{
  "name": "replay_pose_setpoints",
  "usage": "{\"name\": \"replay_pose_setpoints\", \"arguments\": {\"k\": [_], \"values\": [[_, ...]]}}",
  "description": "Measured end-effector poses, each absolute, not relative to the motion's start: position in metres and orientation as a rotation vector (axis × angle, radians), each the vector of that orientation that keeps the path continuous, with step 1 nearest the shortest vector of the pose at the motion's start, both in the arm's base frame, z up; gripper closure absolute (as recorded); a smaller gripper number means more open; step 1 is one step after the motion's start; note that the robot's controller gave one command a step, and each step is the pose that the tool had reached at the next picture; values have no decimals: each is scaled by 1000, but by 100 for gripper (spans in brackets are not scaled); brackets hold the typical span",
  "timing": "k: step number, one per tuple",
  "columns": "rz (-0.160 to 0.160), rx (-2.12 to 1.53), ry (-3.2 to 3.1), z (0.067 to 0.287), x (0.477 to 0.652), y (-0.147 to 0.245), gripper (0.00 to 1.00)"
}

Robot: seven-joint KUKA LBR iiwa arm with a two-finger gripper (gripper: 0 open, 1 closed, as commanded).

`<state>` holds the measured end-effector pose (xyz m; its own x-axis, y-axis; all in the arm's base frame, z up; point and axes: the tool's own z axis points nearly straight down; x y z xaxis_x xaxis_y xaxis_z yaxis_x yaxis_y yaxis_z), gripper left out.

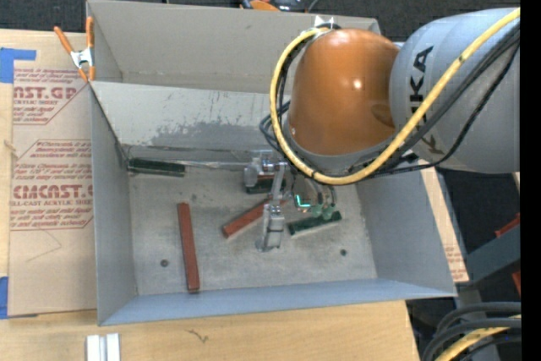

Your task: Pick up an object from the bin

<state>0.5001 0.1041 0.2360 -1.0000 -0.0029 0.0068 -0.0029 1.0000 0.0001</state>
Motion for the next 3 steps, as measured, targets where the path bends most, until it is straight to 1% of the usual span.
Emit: {"name": "replay_pose_setpoints", "arguments": {"k": [1, 2, 3], "values": [[1, 65, -3136, 67, 548, 64, 0], [-2, 66, -3143, 71, 550, 65, 100], [-1, 135, -3147, 201, 539, 77, 100]]}}
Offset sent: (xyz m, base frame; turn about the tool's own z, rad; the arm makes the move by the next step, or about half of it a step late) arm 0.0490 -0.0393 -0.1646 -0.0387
